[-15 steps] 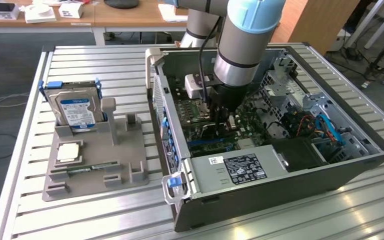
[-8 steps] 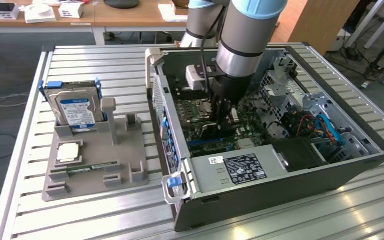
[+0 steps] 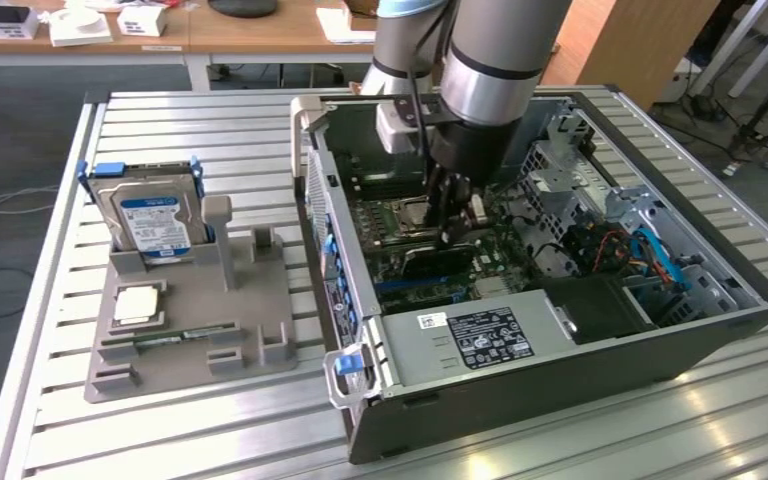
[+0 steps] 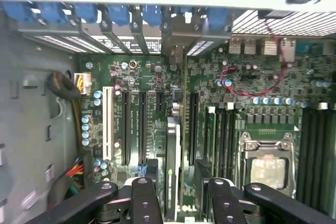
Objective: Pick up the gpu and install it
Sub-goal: 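Insert the gpu into the slot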
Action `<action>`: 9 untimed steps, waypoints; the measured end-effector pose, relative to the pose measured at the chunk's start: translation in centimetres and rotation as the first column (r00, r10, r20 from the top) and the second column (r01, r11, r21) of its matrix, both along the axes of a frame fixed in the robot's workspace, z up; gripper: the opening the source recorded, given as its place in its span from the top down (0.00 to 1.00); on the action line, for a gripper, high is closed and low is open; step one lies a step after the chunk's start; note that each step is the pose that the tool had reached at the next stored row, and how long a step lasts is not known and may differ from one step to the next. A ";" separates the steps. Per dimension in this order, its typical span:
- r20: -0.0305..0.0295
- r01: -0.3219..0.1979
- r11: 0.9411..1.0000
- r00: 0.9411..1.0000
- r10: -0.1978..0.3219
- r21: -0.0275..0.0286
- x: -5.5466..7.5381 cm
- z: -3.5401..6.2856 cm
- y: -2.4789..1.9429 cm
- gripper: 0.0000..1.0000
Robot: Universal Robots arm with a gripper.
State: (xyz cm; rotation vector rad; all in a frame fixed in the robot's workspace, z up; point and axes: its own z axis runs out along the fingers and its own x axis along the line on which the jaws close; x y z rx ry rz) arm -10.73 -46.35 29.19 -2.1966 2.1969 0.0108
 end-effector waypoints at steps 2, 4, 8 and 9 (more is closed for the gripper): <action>0.000 0.000 1.000 1.000 0.000 0.000 0.0 0.72 0.00 0.59; 0.000 0.000 1.000 1.000 0.000 0.000 0.0 1.38 0.00 0.59; 0.000 0.000 1.000 1.000 0.000 0.000 0.0 1.98 0.00 0.59; 0.000 0.000 1.000 1.000 0.000 0.000 0.0 1.98 0.00 0.59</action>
